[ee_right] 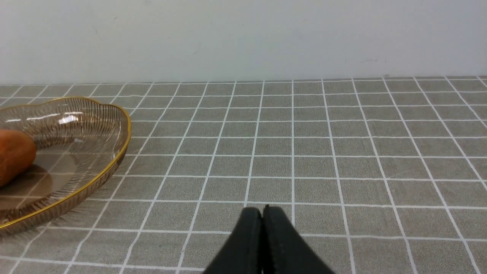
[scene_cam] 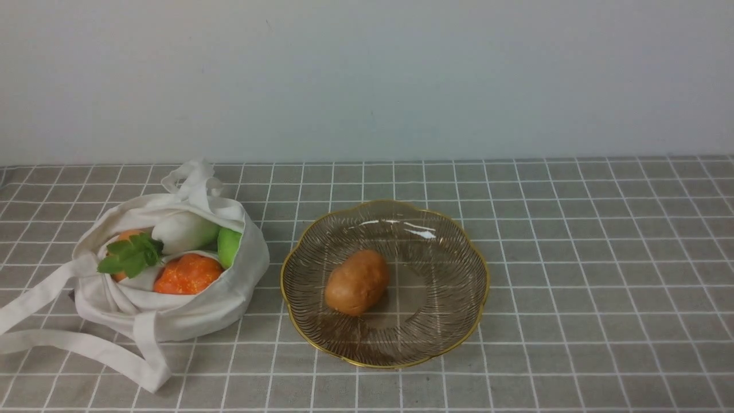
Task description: Take vegetables from bag on grey coffee tablecloth place on plate.
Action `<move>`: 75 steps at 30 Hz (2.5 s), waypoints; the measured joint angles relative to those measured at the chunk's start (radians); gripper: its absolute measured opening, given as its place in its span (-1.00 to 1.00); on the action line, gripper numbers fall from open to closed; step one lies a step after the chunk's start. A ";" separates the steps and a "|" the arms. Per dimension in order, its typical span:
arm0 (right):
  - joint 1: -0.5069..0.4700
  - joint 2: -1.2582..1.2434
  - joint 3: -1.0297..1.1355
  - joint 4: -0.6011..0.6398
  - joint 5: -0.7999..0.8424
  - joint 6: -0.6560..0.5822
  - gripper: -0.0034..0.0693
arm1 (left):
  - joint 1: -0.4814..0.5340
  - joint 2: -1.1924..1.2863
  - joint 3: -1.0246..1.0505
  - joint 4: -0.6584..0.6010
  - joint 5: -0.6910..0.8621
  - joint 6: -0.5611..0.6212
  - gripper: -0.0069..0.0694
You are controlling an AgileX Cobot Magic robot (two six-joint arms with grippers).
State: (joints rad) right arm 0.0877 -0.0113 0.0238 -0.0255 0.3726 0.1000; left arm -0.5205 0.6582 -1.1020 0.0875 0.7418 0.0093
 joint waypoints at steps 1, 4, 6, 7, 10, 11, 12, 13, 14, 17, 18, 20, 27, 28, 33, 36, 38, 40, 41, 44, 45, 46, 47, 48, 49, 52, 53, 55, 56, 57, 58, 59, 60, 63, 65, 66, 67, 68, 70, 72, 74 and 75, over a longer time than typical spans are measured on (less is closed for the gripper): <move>0.000 0.000 0.000 0.000 0.000 0.000 -0.95 | 0.000 -0.037 0.059 0.015 -0.034 0.000 -0.83; 0.000 0.000 0.000 0.000 0.000 0.000 -0.95 | 0.005 -0.139 0.235 0.031 -0.149 0.000 -0.83; 0.000 0.000 0.000 0.000 0.000 0.000 -0.95 | 0.036 -0.236 0.394 0.022 -0.247 0.000 -0.83; 0.000 0.000 0.000 0.000 0.000 0.000 -0.95 | 0.040 -0.245 0.424 0.019 -0.255 0.000 -0.83; 0.000 0.000 0.000 0.000 0.000 0.000 -0.95 | 0.158 -0.404 0.677 -0.030 -0.383 0.012 -0.83; 0.000 0.000 0.000 0.000 0.000 0.000 -0.95 | 0.220 -0.456 0.771 -0.062 -0.411 0.018 -0.83; 0.000 0.000 0.000 0.000 0.000 0.000 -0.95 | 0.220 -0.465 0.784 -0.067 -0.414 0.019 -0.83; 0.000 0.000 0.000 0.000 0.000 0.000 -0.95 | 0.266 -0.499 0.834 -0.088 -0.427 0.025 -0.83; 0.000 0.000 0.000 0.000 0.000 0.000 -0.95 | 0.320 -0.556 0.901 -0.106 -0.440 0.032 -0.83; 0.000 0.000 0.000 0.000 0.000 0.000 -0.95 | 0.426 -0.647 1.038 -0.129 -0.452 0.037 -0.83; 0.000 0.000 0.000 0.000 0.000 0.000 -0.95 | 0.456 -0.661 1.074 -0.132 -0.458 0.038 -0.83; 0.000 0.000 0.000 0.000 0.000 0.000 -0.95 | 0.479 -0.667 1.110 -0.133 -0.459 0.038 -0.83; 0.000 0.000 0.000 0.000 0.000 0.000 -0.95 | 0.480 -0.669 1.131 -0.133 -0.392 0.041 -0.83; 0.000 0.000 0.000 0.000 0.000 0.000 -0.95 | 0.471 -0.669 1.131 -0.134 -0.383 0.048 -0.83; 0.000 0.000 0.000 0.000 0.000 0.000 -0.95 | 0.450 -0.669 1.131 -0.134 -0.376 0.081 -0.83; 0.000 0.000 0.000 0.000 0.000 0.000 -0.95 | 0.449 -0.669 1.131 -0.143 -0.376 0.092 -0.83; 0.000 0.000 0.000 0.000 0.000 0.000 -0.95 | 0.449 -0.669 1.131 -0.156 -0.376 0.092 -0.83; 0.000 0.000 0.000 0.000 0.000 0.000 -0.95 | 0.449 -0.669 1.131 -0.160 -0.376 0.092 -0.83; 0.000 0.000 0.000 0.000 0.000 0.000 -0.95 | 0.449 -0.669 1.131 -0.161 -0.376 0.092 -0.83; 0.000 0.000 0.000 0.000 0.000 0.000 -0.95 | 0.449 -0.669 1.131 -0.162 -0.376 0.092 -0.83; 0.000 0.000 0.000 0.000 0.000 0.000 -0.95 | 0.449 -0.669 1.131 -0.162 -0.376 0.092 -0.83; 0.000 0.000 0.000 0.000 0.000 0.000 -0.95 | 0.449 -0.669 1.131 -0.162 -0.376 0.092 -0.83; 0.000 0.000 0.000 0.000 0.000 0.000 -0.95 | 0.449 -0.669 1.131 -0.163 -0.376 0.092 -0.83; 0.000 0.000 0.000 0.000 0.000 0.000 -0.95 | 0.449 -0.669 1.131 -0.163 -0.376 0.092 -0.83; 0.000 0.000 0.000 0.000 0.000 0.000 -0.95 | 0.449 -0.669 1.131 -0.163 -0.376 0.092 -0.83; 0.000 0.000 0.000 0.000 0.000 0.000 -0.95 | 0.449 -0.669 1.131 -0.163 -0.376 0.092 -0.83; 0.000 0.000 0.000 0.000 0.000 0.000 -0.95 | 0.449 -0.669 1.131 -0.163 -0.373 0.092 -0.83; 0.000 0.000 0.000 0.000 0.000 0.000 -0.95 | 0.449 -0.669 1.131 -0.163 -0.364 0.092 -0.83; 0.000 0.000 0.000 0.000 0.000 0.000 -0.95 | 0.449 -0.669 1.131 -0.163 -0.362 0.092 -0.83; 0.000 0.000 0.000 0.000 0.000 0.000 -0.95 | 0.449 -0.669 1.131 -0.163 -0.361 0.092 -0.83; 0.000 0.000 0.000 0.000 0.000 0.000 -0.95 | 0.449 -0.669 1.131 -0.163 -0.361 0.092 -0.83; 0.000 0.000 0.000 0.000 0.000 0.000 -0.95 | 0.449 -0.669 1.131 -0.163 -0.361 0.092 -0.83; 0.000 0.000 0.000 0.000 0.000 0.000 -0.95 | 0.449 -0.669 1.131 -0.163 -0.361 0.092 -0.83; 0.000 0.000 0.000 0.000 0.000 0.000 -0.95 | 0.449 -0.669 1.131 -0.163 -0.361 0.092 -0.83; 0.000 0.000 0.000 0.000 0.000 0.000 -0.95 | 0.449 -0.669 1.131 -0.163 -0.360 0.092 -0.83; 0.000 0.000 0.000 0.000 0.000 0.000 -0.95 | 0.449 -0.669 1.131 -0.163 -0.360 0.092 -0.83; 0.000 0.000 0.000 0.000 0.000 0.000 -0.95 | 0.449 -0.669 1.131 -0.163 -0.360 0.092 -0.83; 0.000 0.000 0.000 0.000 0.000 0.000 -0.95 | 0.449 -0.669 1.131 -0.163 -0.360 0.092 -0.83; 0.000 0.000 0.000 0.000 0.000 0.000 -0.95 | 0.449 -0.669 1.131 -0.163 -0.360 0.092 -0.83; 0.000 0.000 0.000 0.000 0.000 0.000 -0.95 | 0.449 -0.669 1.131 -0.164 -0.360 0.092 -0.83; 0.000 0.000 0.000 0.000 0.000 0.000 -0.95 | 0.449 -0.669 1.131 -0.164 -0.360 0.092 -0.83; 0.000 0.000 0.000 0.000 0.000 0.000 -0.95 | 0.449 -0.669 1.131 -0.164 -0.360 0.092 -0.83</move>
State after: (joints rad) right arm 0.0877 -0.0113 0.0238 -0.0255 0.3726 0.1000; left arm -0.0718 -0.0104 0.0289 -0.0760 0.3818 0.1009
